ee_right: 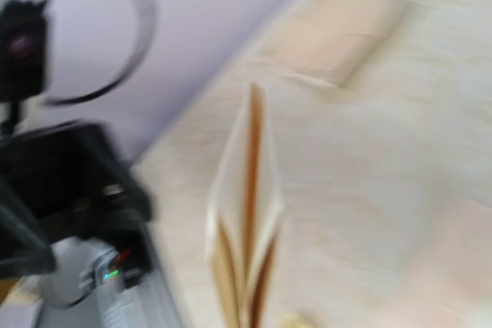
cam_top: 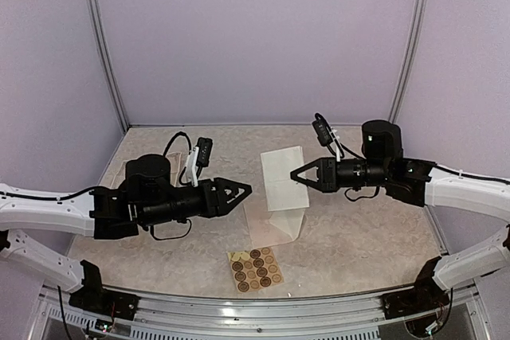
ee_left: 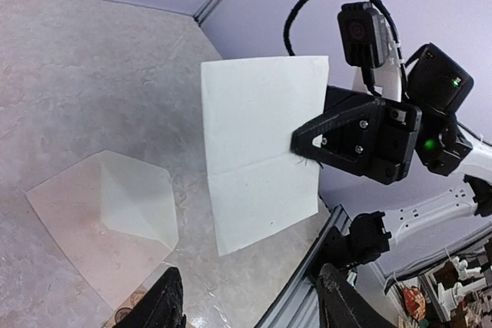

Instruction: Place the letter into the envelope and seal it

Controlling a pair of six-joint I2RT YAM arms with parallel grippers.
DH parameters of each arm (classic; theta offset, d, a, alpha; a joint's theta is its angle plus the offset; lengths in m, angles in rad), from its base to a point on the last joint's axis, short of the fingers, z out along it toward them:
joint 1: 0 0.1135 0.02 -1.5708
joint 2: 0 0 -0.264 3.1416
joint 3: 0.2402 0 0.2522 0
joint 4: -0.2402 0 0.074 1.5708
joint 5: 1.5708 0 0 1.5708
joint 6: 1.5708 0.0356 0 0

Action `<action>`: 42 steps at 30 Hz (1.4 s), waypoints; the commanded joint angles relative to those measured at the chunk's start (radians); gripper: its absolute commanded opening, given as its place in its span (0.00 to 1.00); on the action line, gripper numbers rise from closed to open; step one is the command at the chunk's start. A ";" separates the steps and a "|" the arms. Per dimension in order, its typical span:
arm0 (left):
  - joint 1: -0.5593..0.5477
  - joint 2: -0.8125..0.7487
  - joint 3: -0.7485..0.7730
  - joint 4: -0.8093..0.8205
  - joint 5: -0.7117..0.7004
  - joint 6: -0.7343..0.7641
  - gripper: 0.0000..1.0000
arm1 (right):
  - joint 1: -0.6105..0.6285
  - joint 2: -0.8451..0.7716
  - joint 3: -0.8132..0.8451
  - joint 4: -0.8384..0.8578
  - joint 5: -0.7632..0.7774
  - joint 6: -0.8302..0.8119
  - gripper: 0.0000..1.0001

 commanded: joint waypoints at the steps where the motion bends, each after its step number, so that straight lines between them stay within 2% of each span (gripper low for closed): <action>1: 0.054 0.085 -0.038 -0.009 -0.028 -0.124 0.56 | -0.093 0.058 -0.032 -0.126 0.067 0.037 0.00; 9: 0.119 0.313 -0.003 0.033 0.036 -0.195 0.54 | -0.144 0.220 0.035 -0.228 0.142 -0.006 0.00; 17: 0.161 0.494 0.010 0.130 0.152 -0.227 0.53 | -0.180 0.346 0.055 -0.239 0.154 -0.026 0.00; 22: 0.175 0.580 0.042 0.137 0.170 -0.222 0.51 | -0.193 0.399 0.072 -0.247 0.166 -0.043 0.00; 31: 0.177 0.655 0.080 0.080 0.136 -0.211 0.50 | -0.197 0.441 0.092 -0.277 0.175 -0.072 0.00; 42: 0.171 0.697 0.076 0.109 0.158 -0.222 0.42 | -0.196 0.486 0.087 -0.273 0.120 -0.090 0.00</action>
